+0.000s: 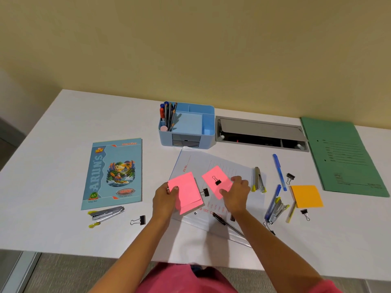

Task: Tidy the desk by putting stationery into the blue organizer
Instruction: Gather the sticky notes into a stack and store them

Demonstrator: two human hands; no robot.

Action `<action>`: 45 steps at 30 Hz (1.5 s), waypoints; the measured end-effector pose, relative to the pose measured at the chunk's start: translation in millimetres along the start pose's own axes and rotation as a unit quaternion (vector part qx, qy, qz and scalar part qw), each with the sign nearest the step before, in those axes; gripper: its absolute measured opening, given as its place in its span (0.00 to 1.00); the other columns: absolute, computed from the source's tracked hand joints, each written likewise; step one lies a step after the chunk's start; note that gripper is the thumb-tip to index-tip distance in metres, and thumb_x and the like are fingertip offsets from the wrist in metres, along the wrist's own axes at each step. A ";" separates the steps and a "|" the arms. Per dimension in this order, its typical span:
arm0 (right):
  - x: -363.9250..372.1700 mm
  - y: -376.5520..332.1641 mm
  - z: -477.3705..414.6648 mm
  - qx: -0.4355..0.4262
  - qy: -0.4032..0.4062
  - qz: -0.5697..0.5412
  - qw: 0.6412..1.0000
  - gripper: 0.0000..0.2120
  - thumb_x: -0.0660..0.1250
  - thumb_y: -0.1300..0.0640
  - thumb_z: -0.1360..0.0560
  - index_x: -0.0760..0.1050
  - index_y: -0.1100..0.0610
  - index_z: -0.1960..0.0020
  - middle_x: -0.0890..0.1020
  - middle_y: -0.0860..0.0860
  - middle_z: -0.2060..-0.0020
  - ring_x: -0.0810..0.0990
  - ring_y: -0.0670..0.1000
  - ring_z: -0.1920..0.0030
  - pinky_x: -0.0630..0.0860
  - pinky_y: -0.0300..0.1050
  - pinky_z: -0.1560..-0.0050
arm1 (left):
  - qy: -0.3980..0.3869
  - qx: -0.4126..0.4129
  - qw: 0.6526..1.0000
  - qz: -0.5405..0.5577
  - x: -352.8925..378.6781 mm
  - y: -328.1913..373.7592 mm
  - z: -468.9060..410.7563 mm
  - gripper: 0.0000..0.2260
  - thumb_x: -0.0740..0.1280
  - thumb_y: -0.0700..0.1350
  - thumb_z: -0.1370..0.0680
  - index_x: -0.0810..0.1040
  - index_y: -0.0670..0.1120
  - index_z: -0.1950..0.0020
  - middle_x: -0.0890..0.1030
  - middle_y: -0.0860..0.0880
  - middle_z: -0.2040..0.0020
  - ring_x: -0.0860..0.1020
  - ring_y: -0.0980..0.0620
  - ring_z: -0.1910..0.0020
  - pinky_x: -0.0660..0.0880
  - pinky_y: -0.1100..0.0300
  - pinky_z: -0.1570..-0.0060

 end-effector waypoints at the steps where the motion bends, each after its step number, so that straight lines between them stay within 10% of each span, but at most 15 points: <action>1: 0.0 -0.1 -2.4 0.019 -0.009 -0.002 1.000 0.25 0.75 0.57 0.32 0.71 0.61 0.40 0.74 0.60 0.43 0.72 0.59 0.42 0.71 0.50 0.42 | 0.000 0.000 1.000 -0.002 0.0 -0.6 0.0 0.12 0.60 0.41 0.20 0.74 0.43 0.37 0.79 0.42 0.42 0.75 0.40 0.43 0.74 0.42 0.41; 6: 0.4 0.8 -9.1 0.023 -0.018 -0.038 0.999 0.11 0.68 0.61 0.26 0.76 0.68 0.49 0.81 0.64 0.50 0.80 0.61 0.51 0.72 0.45 0.60 | 0.001 0.002 1.000 -0.005 -0.9 -0.5 -0.4 0.13 0.59 0.41 0.19 0.73 0.43 0.35 0.78 0.42 0.40 0.75 0.40 0.43 0.75 0.45 0.43; 14: -26.1 -17.8 28.0 0.045 0.115 -0.208 0.970 0.12 0.54 0.56 0.18 0.70 0.64 0.42 0.76 0.61 0.47 0.79 0.58 0.51 0.80 0.48 0.52 | 0.011 0.002 1.000 -0.003 -7.5 2.2 -4.2 0.14 0.59 0.42 0.19 0.72 0.44 0.34 0.78 0.42 0.39 0.75 0.40 0.41 0.74 0.41 0.41; 16: -28.5 -24.4 45.5 0.031 0.077 -0.310 0.947 0.07 0.56 0.58 0.18 0.69 0.59 0.45 0.79 0.58 0.54 0.80 0.53 0.61 0.78 0.37 0.62 | 0.014 0.000 1.000 0.002 -7.1 1.6 -5.8 0.14 0.59 0.42 0.19 0.73 0.44 0.34 0.78 0.42 0.40 0.75 0.40 0.41 0.74 0.42 0.41; 20: -23.4 -36.6 73.4 0.016 -0.057 -0.430 0.901 0.05 0.60 0.64 0.21 0.70 0.65 0.46 0.78 0.59 0.66 0.76 0.54 0.70 0.76 0.48 0.63 | -0.013 0.002 0.999 0.044 -1.4 1.6 -3.8 0.14 0.56 0.41 0.18 0.73 0.44 0.35 0.79 0.42 0.40 0.76 0.41 0.41 0.75 0.42 0.41; 30: -0.1 -45.8 98.0 -0.121 -0.026 -0.179 0.976 0.13 0.64 0.65 0.24 0.70 0.63 0.40 0.75 0.59 0.48 0.72 0.58 0.47 0.69 0.48 0.46 | -0.021 -0.024 0.992 0.121 17.2 4.6 1.3 0.14 0.55 0.40 0.19 0.73 0.41 0.36 0.79 0.39 0.40 0.76 0.39 0.42 0.75 0.44 0.42; 38: 7.6 -53.1 104.1 -0.158 -0.083 -0.145 0.973 0.29 0.58 0.68 0.22 0.52 0.60 0.24 0.61 0.55 0.27 0.59 0.53 0.26 0.59 0.47 0.26 | -0.038 -0.038 0.992 0.116 27.8 2.2 2.6 0.17 0.55 0.47 0.17 0.68 0.42 0.31 0.75 0.41 0.36 0.74 0.42 0.40 0.73 0.49 0.42; 45: -13.2 -26.6 73.0 -0.150 -0.032 -0.179 0.972 0.17 0.56 0.62 0.19 0.66 0.60 0.31 0.74 0.57 0.40 0.73 0.54 0.40 0.66 0.37 0.41 | -0.052 0.010 0.998 0.033 34.4 5.7 5.8 0.16 0.55 0.42 0.18 0.67 0.44 0.31 0.75 0.43 0.36 0.74 0.42 0.39 0.74 0.44 0.40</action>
Point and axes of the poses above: each hand's wrist, its own z-axis away from the middle knuckle, its own x-axis out of the palm, y = z × x, the point moved 2 cm from there along -z, towards the middle knuckle
